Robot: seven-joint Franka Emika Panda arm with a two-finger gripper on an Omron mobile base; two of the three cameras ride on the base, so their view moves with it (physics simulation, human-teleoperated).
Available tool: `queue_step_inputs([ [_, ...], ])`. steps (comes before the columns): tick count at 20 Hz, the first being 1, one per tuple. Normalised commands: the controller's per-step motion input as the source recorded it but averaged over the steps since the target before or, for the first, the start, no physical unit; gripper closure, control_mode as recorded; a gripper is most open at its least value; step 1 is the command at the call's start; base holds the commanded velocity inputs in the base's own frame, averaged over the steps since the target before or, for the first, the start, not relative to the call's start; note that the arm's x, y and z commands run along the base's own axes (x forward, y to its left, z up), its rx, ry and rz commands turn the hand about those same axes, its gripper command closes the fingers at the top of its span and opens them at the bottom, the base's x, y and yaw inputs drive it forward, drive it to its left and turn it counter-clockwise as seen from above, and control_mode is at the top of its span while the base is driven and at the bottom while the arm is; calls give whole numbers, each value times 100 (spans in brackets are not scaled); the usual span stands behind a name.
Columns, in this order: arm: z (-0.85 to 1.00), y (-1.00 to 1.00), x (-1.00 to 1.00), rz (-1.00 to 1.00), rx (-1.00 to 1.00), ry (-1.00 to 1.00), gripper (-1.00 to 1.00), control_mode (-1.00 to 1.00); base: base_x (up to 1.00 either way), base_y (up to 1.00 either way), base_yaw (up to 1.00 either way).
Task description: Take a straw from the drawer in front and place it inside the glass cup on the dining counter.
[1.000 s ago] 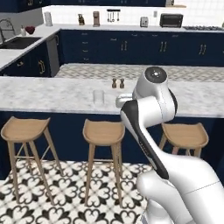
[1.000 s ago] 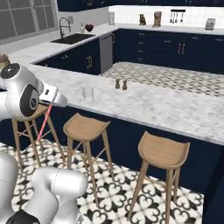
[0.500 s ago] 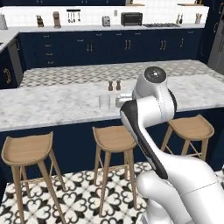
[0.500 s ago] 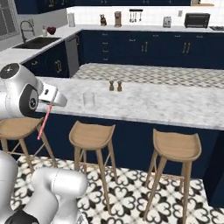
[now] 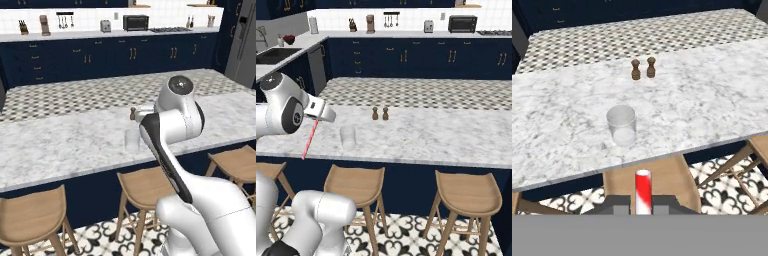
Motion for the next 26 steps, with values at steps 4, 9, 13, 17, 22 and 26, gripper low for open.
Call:
queue_step_inputs([
  [4,0,0,0,0,0,0,100,100,88,36,-11],
  [9,2,1,25,0,4,6,100,-100,40,12,0],
  [13,12,-4,59,16,18,5,100,-100,0,0,0],
  [17,8,-9,51,40,24,0,100,-100,0,0,0],
  [22,0,-1,59,44,21,0,100,-100,0,0,0],
  [26,0,0,60,37,24,-2,100,-100,0,0,0],
])
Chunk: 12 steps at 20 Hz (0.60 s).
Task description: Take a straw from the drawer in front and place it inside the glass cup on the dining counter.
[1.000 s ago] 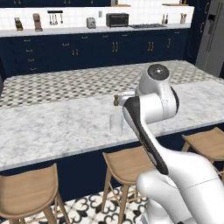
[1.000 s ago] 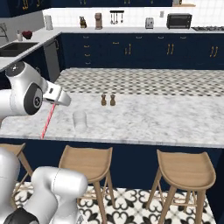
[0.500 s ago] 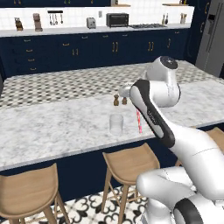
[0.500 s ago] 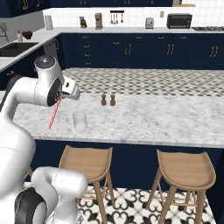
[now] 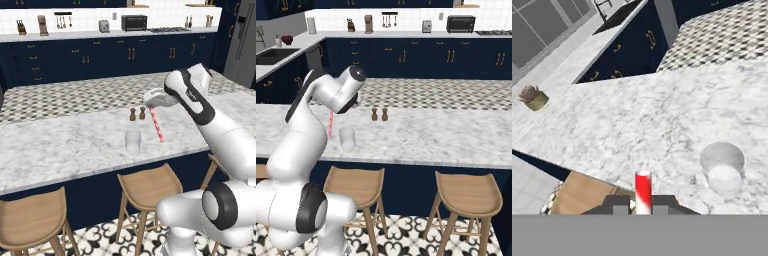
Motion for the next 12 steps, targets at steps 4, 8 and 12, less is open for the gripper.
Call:
queue_step_inputs([
  [4,0,0,45,30,25,-7,100,-100,0,0,0],
  [8,0,5,2,25,27,-16,100,-100,0,0,0],
  [12,0,8,-6,18,29,-24,100,-100,0,0,0],
])
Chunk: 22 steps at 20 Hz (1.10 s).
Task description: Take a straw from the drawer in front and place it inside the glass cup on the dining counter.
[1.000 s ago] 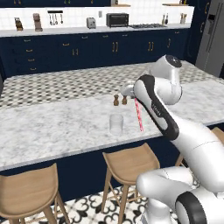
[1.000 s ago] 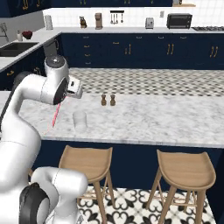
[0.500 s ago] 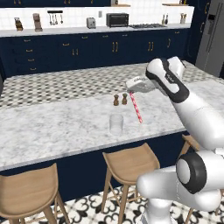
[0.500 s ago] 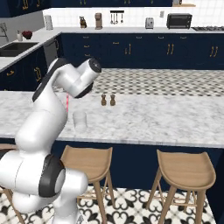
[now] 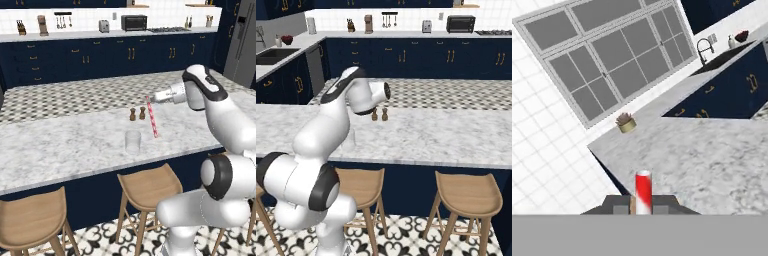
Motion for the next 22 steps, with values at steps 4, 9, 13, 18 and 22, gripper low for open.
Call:
queue_step_inputs([
  [4,0,5,4,15,29,-25,100,-100,0,0,0],
  [9,-4,0,38,17,15,-8,100,-100,0,0,0],
  [13,-4,0,18,17,1,0,100,-100,0,0,0],
  [18,-1,0,4,15,-3,-4,100,-100,0,0,0],
  [22,-8,5,4,13,0,-5,100,-100,0,0,0],
])
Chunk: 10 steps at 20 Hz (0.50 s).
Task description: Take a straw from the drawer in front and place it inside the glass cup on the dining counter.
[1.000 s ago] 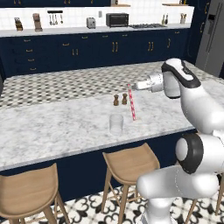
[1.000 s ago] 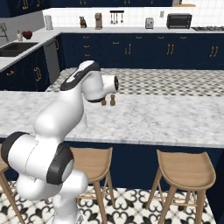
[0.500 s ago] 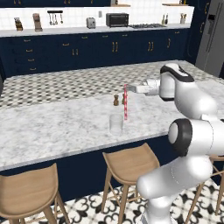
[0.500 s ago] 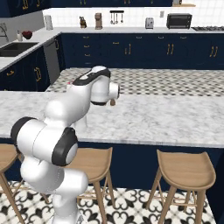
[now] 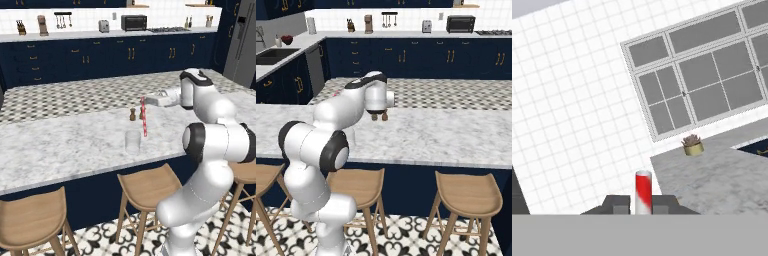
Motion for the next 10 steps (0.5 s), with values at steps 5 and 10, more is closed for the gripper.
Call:
queue_step_inputs([
  [5,-22,10,0,10,0,-16,100,-100,0,0,0],
  [10,-11,16,0,5,2,-26,100,-100,0,0,0],
])
